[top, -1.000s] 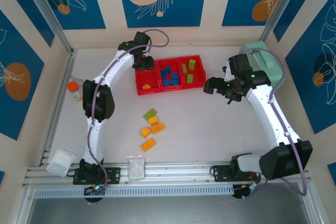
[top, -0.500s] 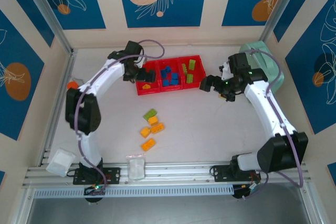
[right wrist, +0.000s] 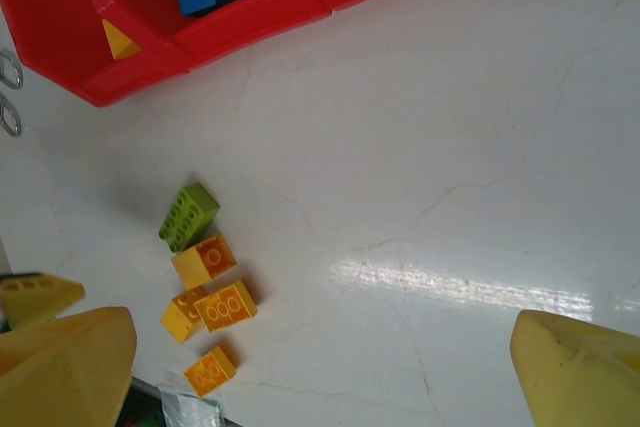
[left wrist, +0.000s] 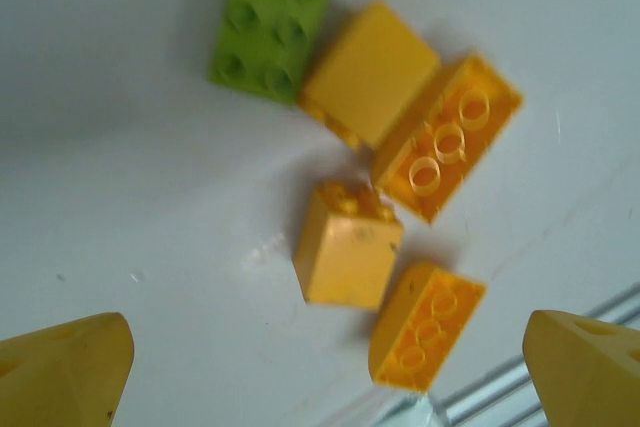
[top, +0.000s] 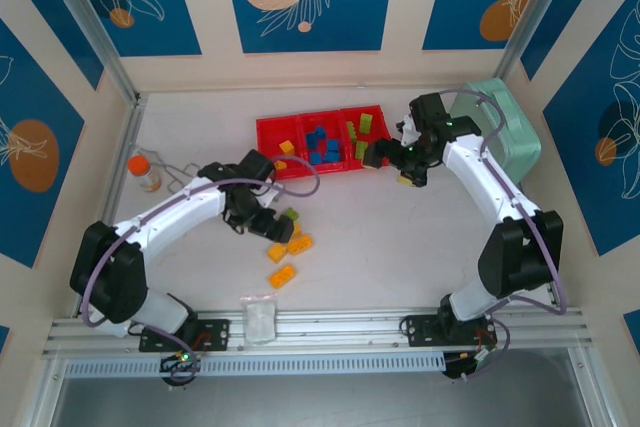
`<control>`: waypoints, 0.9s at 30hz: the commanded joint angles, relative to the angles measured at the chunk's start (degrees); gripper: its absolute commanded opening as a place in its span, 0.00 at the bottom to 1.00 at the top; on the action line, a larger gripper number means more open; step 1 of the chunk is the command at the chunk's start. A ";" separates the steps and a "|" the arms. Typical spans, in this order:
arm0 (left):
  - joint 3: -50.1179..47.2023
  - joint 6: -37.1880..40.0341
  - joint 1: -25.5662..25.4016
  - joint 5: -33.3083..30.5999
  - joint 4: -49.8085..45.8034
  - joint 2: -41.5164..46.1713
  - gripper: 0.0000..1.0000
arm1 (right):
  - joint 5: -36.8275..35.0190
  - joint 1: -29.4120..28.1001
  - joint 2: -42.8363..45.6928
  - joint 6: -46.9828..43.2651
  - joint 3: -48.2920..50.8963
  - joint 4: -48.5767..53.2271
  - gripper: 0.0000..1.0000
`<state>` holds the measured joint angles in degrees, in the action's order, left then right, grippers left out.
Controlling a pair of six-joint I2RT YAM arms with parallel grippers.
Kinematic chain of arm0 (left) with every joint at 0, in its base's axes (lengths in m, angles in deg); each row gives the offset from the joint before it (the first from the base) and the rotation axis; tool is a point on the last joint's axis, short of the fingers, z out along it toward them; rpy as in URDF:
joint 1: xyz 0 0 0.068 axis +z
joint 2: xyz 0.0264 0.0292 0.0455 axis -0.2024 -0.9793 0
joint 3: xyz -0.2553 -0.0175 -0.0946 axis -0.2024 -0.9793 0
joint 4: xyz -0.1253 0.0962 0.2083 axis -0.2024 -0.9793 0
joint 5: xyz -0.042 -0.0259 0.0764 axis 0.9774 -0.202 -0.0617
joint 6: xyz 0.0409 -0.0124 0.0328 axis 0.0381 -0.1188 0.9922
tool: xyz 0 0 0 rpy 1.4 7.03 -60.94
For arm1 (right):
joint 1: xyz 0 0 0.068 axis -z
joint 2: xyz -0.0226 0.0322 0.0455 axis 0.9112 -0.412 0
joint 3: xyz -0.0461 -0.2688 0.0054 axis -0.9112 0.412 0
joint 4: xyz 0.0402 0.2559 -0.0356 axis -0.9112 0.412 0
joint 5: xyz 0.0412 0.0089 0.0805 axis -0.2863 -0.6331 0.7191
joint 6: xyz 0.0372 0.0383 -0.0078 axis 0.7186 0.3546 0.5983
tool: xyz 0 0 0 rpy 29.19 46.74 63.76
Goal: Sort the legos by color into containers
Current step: Pick up the lego from the middle-left of the table.
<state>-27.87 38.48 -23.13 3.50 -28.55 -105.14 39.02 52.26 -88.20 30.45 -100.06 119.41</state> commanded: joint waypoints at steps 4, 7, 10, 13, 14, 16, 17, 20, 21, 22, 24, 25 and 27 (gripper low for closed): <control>0.96 4.48 -1.70 3.99 -3.94 -3.43 1.00 | 0.75 -2.05 -2.57 3.68 -2.21 -0.30 0.95; 2.29 5.54 -3.27 3.75 -4.32 -5.82 0.96 | -0.68 -2.54 -2.67 3.77 -1.94 0.27 0.95; 2.98 6.23 -4.38 3.62 -4.20 -8.33 0.83 | -1.09 -2.34 -2.27 3.83 -1.17 0.42 0.95; 2.97 6.63 -4.74 3.26 -4.01 -11.39 0.69 | -0.75 -2.40 -2.07 3.61 -0.69 0.45 0.95; 2.99 6.52 -4.92 2.65 -3.94 -12.32 0.68 | -0.78 -2.29 -2.04 3.51 -0.50 0.49 0.95; 2.66 6.55 -5.04 2.30 -3.08 -13.19 0.66 | -0.74 -2.31 -2.11 3.42 -0.36 0.36 0.96; 2.51 6.45 -5.08 2.15 -2.55 -13.32 0.66 | -0.55 -2.05 -2.26 3.30 -0.35 0.41 0.95; 2.23 5.95 -5.02 2.08 -1.33 -14.48 0.65 | -0.53 -1.67 -3.02 2.84 -1.50 1.34 0.95; 2.28 5.69 -5.09 2.06 -1.15 -15.15 0.65 | -0.53 -1.63 -3.31 2.72 -2.12 1.66 0.95; 2.29 5.59 -5.01 2.12 -0.77 -15.64 0.64 | -0.57 -1.66 -3.49 2.65 -2.59 1.92 0.95; 2.34 5.51 -5.09 2.37 -0.15 -16.64 0.61 | -0.52 -1.62 -3.71 2.54 -3.47 2.24 0.95; 2.33 5.45 -5.03 2.33 0.12 -16.97 0.60 | -0.54 -1.67 -3.71 2.57 -3.76 2.21 0.95; 2.22 5.32 -5.05 2.27 0.65 -17.37 0.58 | -0.60 -1.62 -3.71 2.56 -4.06 2.42 0.95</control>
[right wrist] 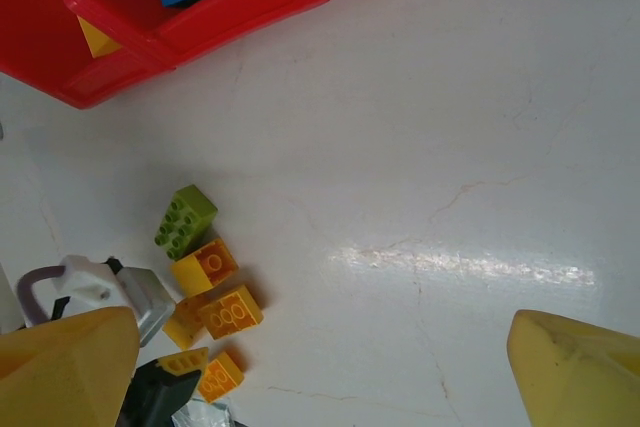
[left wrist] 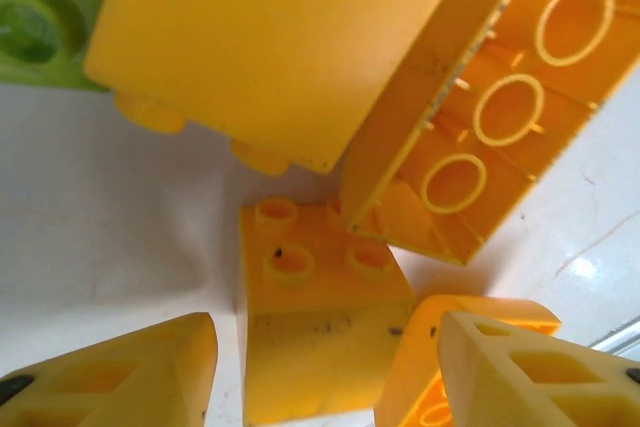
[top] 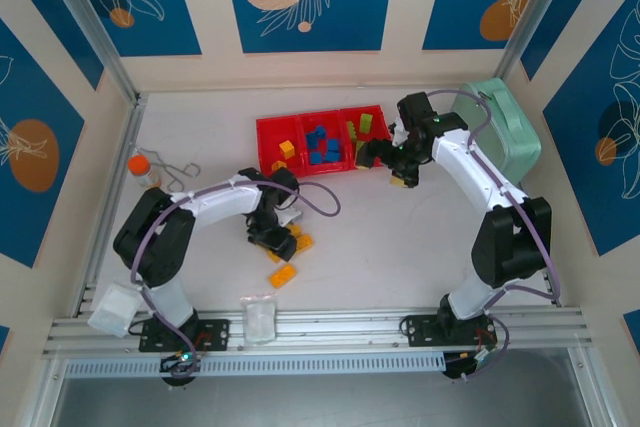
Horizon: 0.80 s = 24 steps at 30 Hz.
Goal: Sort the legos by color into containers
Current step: Pick up the lego from the middle-left of the table.
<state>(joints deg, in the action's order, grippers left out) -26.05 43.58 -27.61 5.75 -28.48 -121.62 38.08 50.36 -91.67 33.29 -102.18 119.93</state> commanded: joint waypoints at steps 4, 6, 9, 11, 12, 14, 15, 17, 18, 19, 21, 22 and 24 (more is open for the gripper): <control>-0.05 -0.19 -0.61 -1.16 0.98 -1.58 0.53 | -0.11 0.36 0.33 -0.27 -1.39 2.02 0.95; -0.43 -0.53 -0.56 -1.35 1.08 -1.86 0.49 | -0.19 0.45 0.64 -0.27 -0.75 1.96 0.95; -1.01 -1.54 -0.57 -1.66 1.40 -1.58 0.40 | -0.32 0.70 1.23 -0.09 0.02 1.91 0.95; -1.33 -2.38 -0.59 -2.35 1.39 -0.93 0.29 | -0.39 0.87 1.68 -0.04 0.50 1.73 0.95; -1.28 -2.66 -0.60 -2.57 1.26 -0.53 0.28 | -0.39 0.98 1.86 -0.04 0.60 1.62 0.95; -1.15 -3.44 -0.59 -3.19 0.92 0.69 0.25 | -0.47 1.16 2.20 0.06 0.69 1.52 0.95; -1.04 -3.74 -0.49 -3.53 0.66 1.26 0.25 | -0.48 1.33 2.27 0.06 0.63 1.51 0.95; -0.29 -4.48 -0.20 -4.55 0.00 3.39 0.23 | -0.39 1.50 2.40 0.14 0.58 1.51 0.95; 0.45 -4.81 0.06 -5.10 -0.37 4.40 0.23 | -0.39 1.57 2.40 0.16 0.46 1.52 0.95; 1.40 -5.17 0.47 -5.88 -1.03 5.45 0.23 | -0.47 1.60 2.48 0.17 0.32 1.51 0.95; 4.11 -5.39 2.10 -6.97 -2.12 7.16 0.23 | -0.56 1.76 2.64 0.22 0.26 1.44 0.95; 5.74 -5.55 3.17 -7.68 -2.56 7.94 0.23 | -0.64 1.81 2.79 0.22 0.35 1.42 0.95; 9.15 -5.39 5.71 -8.43 -2.80 8.42 0.23 | -0.65 2.01 3.05 0.41 0.67 1.22 0.95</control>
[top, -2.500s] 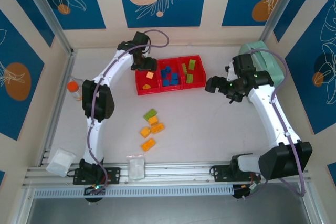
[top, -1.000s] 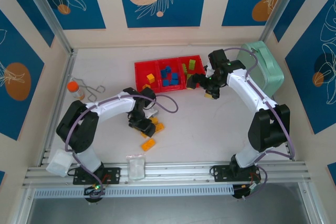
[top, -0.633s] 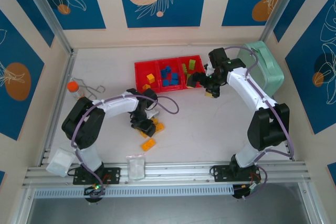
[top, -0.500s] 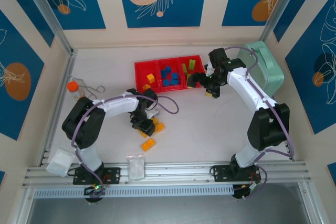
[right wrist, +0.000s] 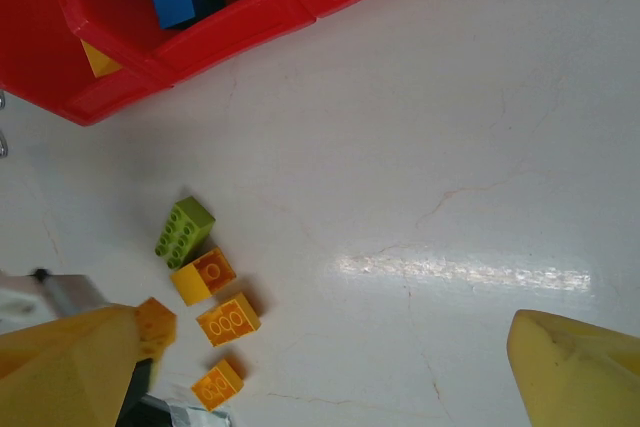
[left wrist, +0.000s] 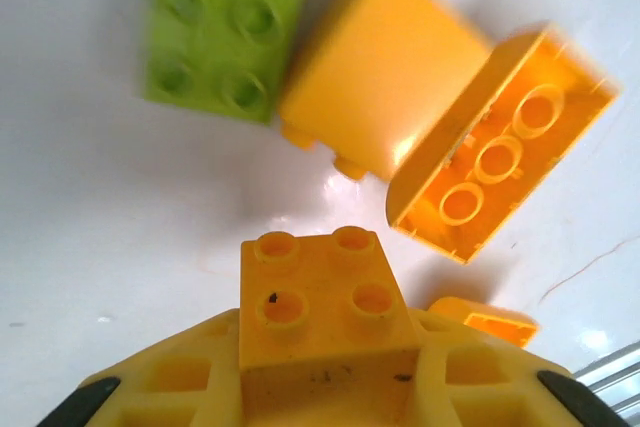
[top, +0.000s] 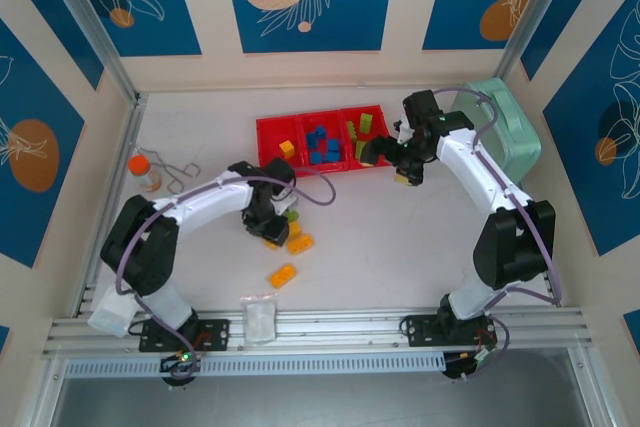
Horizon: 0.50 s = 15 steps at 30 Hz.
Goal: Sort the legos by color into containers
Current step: Pick up the lego from the middle-left of the table, then place the lego in the container.
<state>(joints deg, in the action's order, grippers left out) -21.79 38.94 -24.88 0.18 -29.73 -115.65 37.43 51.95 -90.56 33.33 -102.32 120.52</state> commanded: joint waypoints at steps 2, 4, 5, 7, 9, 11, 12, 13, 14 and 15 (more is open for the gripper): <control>9.61 -0.44 6.21 -3.54 -2.06 1.17 0.24 | -0.01 0.46 2.33 0.60 1.50 0.14 0.95; 15.35 0.20 8.79 -4.23 -3.24 -1.83 0.24 | 0.22 0.61 2.66 0.83 2.12 -0.16 0.95; 18.88 0.69 9.68 -5.02 -4.15 -4.02 0.24 | 0.26 0.67 2.90 0.88 2.38 -0.16 0.95; 26.08 1.80 10.49 -6.44 -5.98 -8.45 0.24 | 0.09 0.78 3.45 0.82 3.03 -0.31 0.95; 33.24 2.62 10.93 -7.55 -7.08 -13.34 0.24 | -0.09 1.02 4.14 0.79 3.62 -0.23 0.95; 40.69 2.99 11.28 -8.41 -8.62 -18.61 0.24 | -0.42 1.36 5.14 0.72 4.41 -0.14 0.95; 43.87 2.95 11.49 -8.74 -9.02 -20.69 0.24 | -0.54 1.57 5.65 0.67 4.73 0.08 0.95; 47.21 2.77 11.68 -9.22 -9.71 -23.02 0.24 | -0.68 1.85 6.19 0.55 5.09 0.17 0.95; 50.03 2.72 11.96 -9.52 -10.05 -25.30 0.25 | -0.77 2.23 6.83 0.45 5.57 0.30 0.95; 52.28 2.49 12.15 -9.79 -10.28 -26.95 0.25 | -0.92 2.48 7.37 0.43 5.95 0.39 0.95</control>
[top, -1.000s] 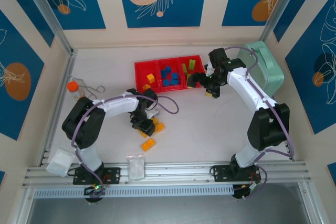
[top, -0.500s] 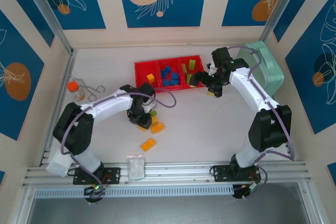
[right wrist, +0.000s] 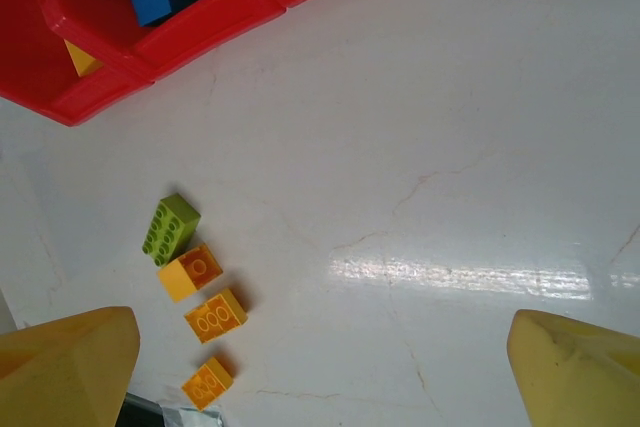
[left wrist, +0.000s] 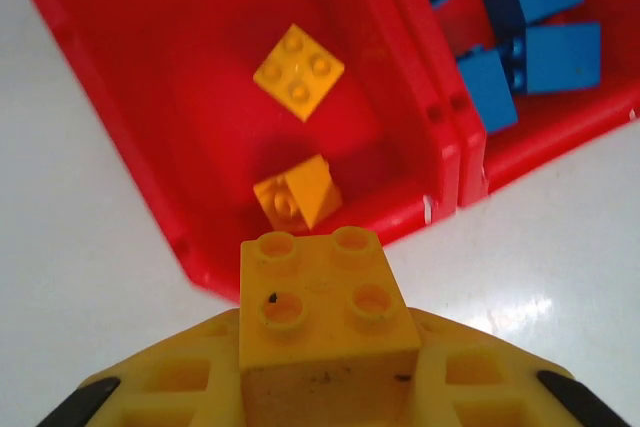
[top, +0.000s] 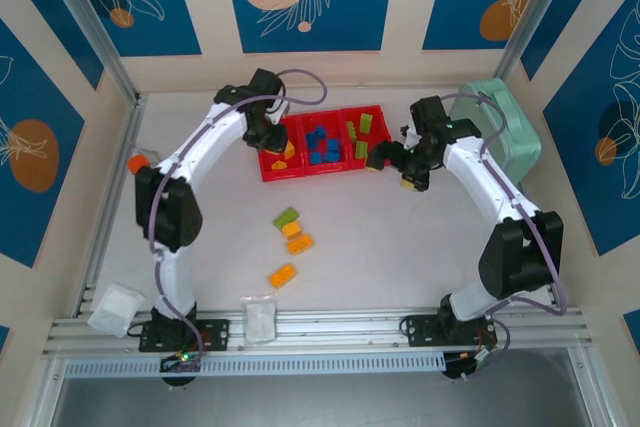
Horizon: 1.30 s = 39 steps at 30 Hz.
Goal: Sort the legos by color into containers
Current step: Place the lego in the container, then pick up the lego from the center of the table.
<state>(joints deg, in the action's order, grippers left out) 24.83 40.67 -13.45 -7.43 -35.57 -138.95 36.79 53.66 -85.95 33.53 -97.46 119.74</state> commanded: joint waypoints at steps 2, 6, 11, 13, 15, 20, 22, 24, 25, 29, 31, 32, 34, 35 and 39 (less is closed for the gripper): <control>10.22 0.34 1.25 -2.73 -4.90 -7.34 0.27 | -0.32 1.52 4.06 -0.06 2.12 1.35 0.95; 16.75 0.39 1.83 -4.88 -5.31 -12.40 0.30 | -0.08 3.04 6.13 -0.53 3.72 1.72 0.96; 17.97 1.26 1.92 -8.33 -1.30 -14.64 0.33 | 0.59 4.54 8.09 -0.95 5.01 1.93 0.96; 18.06 1.82 1.92 -9.97 -0.19 -15.03 0.38 | 0.81 4.92 8.38 -1.24 4.94 2.21 0.96; 18.06 2.29 2.03 -10.92 0.41 -15.26 0.43 | 0.90 5.10 8.65 -1.46 4.86 2.45 0.96; 17.98 2.53 2.10 -9.70 -0.42 -14.26 0.66 | 1.40 5.18 9.07 -1.76 4.69 2.42 0.97; 17.21 2.53 2.08 -8.25 -1.41 -12.93 0.77 | 1.97 5.20 9.11 -1.71 4.66 2.34 0.98; 14.26 2.23 2.11 -6.25 -0.98 -10.40 0.87 | 2.35 4.95 9.41 -1.69 4.86 1.90 0.99; 11.59 1.72 2.10 -5.30 -0.19 -8.40 0.92 | 2.48 4.85 9.62 -1.62 4.99 1.64 1.00; -1.15 -0.27 2.01 -0.92 4.55 0.70 0.99 | 3.25 4.46 9.55 -1.34 5.64 1.09 0.99; -7.88 -1.03 1.84 1.03 6.08 5.46 0.99 | 3.86 4.13 8.85 -1.20 5.88 0.95 0.99; -10.87 -1.22 1.60 1.42 6.53 7.26 0.99 | 3.88 3.82 8.46 -1.15 5.83 0.92 0.99; -17.06 -1.22 0.80 2.45 7.08 11.91 0.99 | 3.87 3.18 7.40 -1.01 5.87 0.74 0.99; -20.18 -1.24 0.25 2.73 7.33 13.78 0.99 | 3.97 2.87 6.94 -0.89 5.74 0.52 0.99; -31.33 -1.25 -3.01 4.02 8.11 21.85 0.99 | 4.39 1.44 4.67 -0.35 4.94 -0.62 0.99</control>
<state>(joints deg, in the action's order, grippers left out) -1.33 40.10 -14.06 -6.34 -28.13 -120.50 38.98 55.93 -79.78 32.68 -92.17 119.61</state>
